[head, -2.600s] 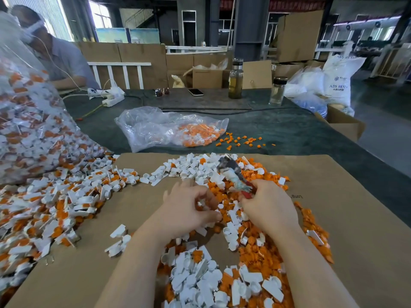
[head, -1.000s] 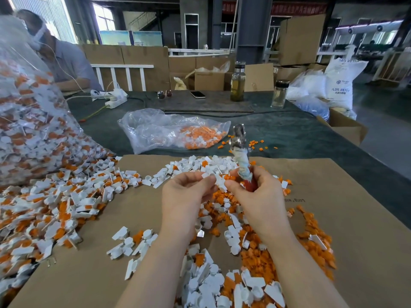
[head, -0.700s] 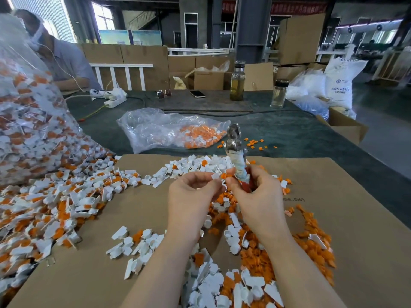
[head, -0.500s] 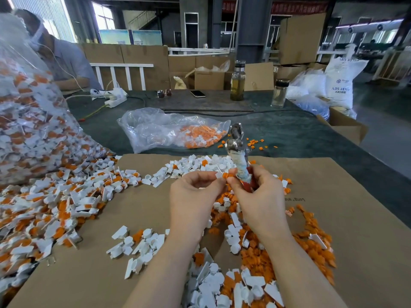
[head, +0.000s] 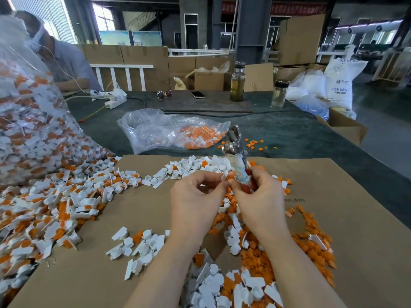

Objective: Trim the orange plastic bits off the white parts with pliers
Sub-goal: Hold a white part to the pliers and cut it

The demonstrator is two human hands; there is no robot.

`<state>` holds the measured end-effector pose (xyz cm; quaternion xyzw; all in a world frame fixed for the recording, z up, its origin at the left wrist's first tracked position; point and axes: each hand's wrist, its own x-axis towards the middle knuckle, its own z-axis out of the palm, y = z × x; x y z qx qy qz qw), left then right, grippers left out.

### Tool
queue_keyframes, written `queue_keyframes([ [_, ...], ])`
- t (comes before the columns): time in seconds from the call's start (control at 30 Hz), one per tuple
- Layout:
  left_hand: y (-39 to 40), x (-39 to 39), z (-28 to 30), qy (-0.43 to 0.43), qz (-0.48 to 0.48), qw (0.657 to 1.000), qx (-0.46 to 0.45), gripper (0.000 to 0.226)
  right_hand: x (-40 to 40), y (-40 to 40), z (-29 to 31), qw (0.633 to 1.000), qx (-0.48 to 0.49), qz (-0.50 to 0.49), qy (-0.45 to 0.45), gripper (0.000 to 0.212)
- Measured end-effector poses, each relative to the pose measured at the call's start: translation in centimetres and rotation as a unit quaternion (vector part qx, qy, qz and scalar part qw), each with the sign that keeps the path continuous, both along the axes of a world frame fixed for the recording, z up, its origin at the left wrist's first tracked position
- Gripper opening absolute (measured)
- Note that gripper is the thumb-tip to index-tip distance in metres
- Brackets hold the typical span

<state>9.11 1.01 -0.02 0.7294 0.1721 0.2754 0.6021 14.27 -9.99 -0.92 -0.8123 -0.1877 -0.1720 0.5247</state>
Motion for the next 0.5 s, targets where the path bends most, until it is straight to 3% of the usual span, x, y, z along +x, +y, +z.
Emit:
queue_keyframes([
  [0.5, 0.05, 0.43, -0.48, 0.008, 0.037, 0.999, -0.035, 0.010, 0.41, -0.29, 0.09, 0.996, -0.021, 0.078, 0.037, 0.027],
])
